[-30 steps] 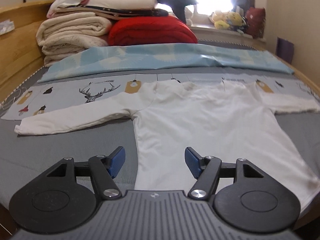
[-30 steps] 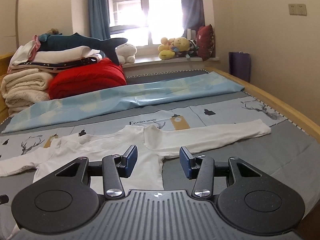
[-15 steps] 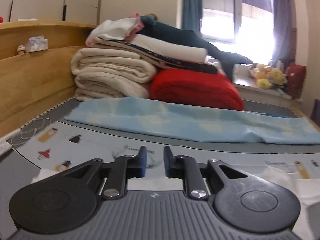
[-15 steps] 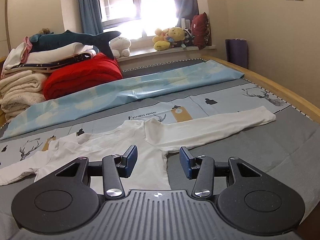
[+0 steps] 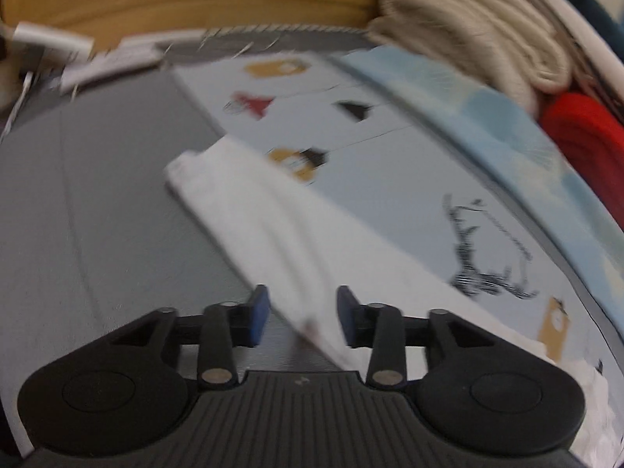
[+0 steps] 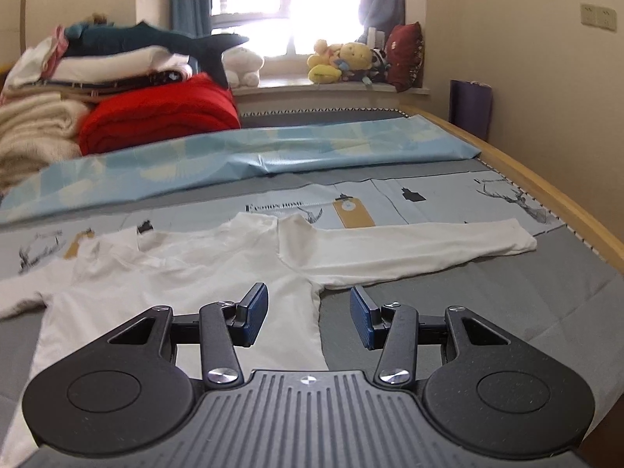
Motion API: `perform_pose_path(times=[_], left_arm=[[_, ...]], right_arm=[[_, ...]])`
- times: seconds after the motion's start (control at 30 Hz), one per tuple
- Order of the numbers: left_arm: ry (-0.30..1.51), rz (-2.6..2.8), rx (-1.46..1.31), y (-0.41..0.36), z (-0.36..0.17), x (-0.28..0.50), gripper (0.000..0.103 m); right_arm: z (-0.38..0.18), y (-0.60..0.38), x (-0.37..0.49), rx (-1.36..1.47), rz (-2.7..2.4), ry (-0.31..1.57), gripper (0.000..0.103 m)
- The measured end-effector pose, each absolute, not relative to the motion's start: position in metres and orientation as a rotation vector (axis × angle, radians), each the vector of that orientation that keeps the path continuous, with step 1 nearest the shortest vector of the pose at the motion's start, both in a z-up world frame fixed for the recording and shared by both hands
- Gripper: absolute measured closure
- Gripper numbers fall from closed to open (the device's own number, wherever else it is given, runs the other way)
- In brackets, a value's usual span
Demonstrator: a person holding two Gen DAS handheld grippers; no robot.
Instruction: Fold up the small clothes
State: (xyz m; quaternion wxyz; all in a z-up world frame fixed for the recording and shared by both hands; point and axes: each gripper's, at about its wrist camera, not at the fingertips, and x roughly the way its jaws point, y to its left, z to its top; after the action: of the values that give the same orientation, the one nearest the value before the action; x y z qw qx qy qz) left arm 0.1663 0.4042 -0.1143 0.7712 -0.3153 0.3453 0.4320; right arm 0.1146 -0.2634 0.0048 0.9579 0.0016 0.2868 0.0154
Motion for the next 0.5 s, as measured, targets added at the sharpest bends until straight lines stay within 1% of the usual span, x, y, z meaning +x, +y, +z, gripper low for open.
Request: perform_pose_path(times=[0.03, 0.17, 0.23, 0.3, 0.33, 0.37, 0.4, 0.5], left_arm=[[0.761, 0.946, -0.703, 0.412, -0.120, 0.165, 0.052], [0.793, 0.969, -0.793, 0.440, -0.150, 0.160, 0.052], [0.775, 0.975, -0.864, 0.451, -0.160, 0.154, 0.052], [0.739, 0.967, -0.877, 0.458, -0.159, 0.151, 0.054], [0.731, 0.953, -0.882, 0.460, -0.158, 0.151, 0.065], [0.724, 0.938, -0.899, 0.462, -0.158, 0.151, 0.077], [0.730, 0.931, -0.917, 0.464, -0.159, 0.151, 0.100], [0.723, 0.938, -0.917, 0.462, -0.152, 0.150, 0.101]], right_arm=[[0.003, -0.261, 0.116, -0.018, 0.036, 0.588, 0.055], [-0.002, -0.256, 0.124, -0.079, 0.031, 0.621, 0.055], [-0.004, -0.257, 0.127, -0.087, 0.012, 0.640, 0.055], [-0.007, -0.259, 0.131, -0.094, -0.005, 0.657, 0.055], [-0.008, -0.259, 0.132, -0.100, -0.011, 0.667, 0.055], [-0.010, -0.258, 0.133, -0.105, -0.013, 0.673, 0.055], [-0.011, -0.258, 0.134, -0.110, -0.015, 0.678, 0.055], [-0.014, -0.254, 0.136, -0.122, -0.019, 0.687, 0.055]])
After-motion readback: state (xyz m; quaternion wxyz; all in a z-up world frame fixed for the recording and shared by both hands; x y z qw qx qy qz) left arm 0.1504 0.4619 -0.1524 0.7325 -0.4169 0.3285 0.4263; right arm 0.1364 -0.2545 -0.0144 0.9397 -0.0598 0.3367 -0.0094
